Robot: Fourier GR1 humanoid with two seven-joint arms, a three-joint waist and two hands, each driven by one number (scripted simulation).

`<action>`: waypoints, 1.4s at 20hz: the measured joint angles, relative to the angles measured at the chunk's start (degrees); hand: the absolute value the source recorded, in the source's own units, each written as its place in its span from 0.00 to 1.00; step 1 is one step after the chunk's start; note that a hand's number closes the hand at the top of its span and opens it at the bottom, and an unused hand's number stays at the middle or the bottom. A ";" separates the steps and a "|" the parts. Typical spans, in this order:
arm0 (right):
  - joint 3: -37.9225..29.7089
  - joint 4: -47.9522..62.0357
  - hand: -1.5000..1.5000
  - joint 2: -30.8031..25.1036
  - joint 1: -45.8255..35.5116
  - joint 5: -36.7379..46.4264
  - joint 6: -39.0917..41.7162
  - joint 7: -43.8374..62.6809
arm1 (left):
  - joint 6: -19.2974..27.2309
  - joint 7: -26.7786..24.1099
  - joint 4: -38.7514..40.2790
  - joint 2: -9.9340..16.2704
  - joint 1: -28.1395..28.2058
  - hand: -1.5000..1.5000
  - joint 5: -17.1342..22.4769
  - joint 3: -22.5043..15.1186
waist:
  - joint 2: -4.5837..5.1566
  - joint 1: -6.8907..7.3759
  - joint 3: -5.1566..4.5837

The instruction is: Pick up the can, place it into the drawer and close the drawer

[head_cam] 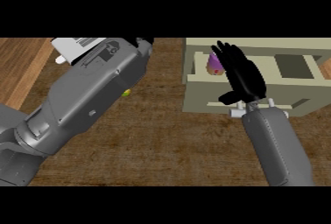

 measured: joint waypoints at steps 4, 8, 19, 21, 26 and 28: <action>-1.33 9.12 0.00 -0.24 -5.04 2.91 -5.41 0.28 | 0.66 2.52 -4.33 2.89 1.90 0.00 -1.17 0.10 | -0.34 0.01 -0.33; -2.83 17.08 0.00 -0.82 -8.94 4.65 -11.50 -0.90 | 0.80 4.17 -7.99 4.94 3.91 0.00 -2.21 0.05 | -0.55 0.45 -0.71; -7.96 35.48 0.00 -2.28 -19.30 6.65 -24.40 -1.57 | 0.58 7.28 -14.61 9.19 7.12 0.00 -3.95 1.04 | 0.12 1.56 -0.59; -8.81 38.49 0.00 -2.73 -21.18 6.68 -26.00 -1.81 | 0.86 7.61 -15.53 9.43 7.44 0.00 -4.46 1.10 | 0.42 1.72 -0.43; -10.70 44.15 0.00 -3.60 -25.08 6.74 -29.71 -1.29 | 0.73 9.00 -18.45 11.12 8.22 0.00 -5.27 1.29 | 1.07 2.53 -0.09; -11.24 46.11 0.00 -4.47 -26.56 6.68 -29.74 -1.62 | 0.40 9.79 -18.77 12.01 7.90 0.00 -5.38 1.78 | 1.33 2.58 0.03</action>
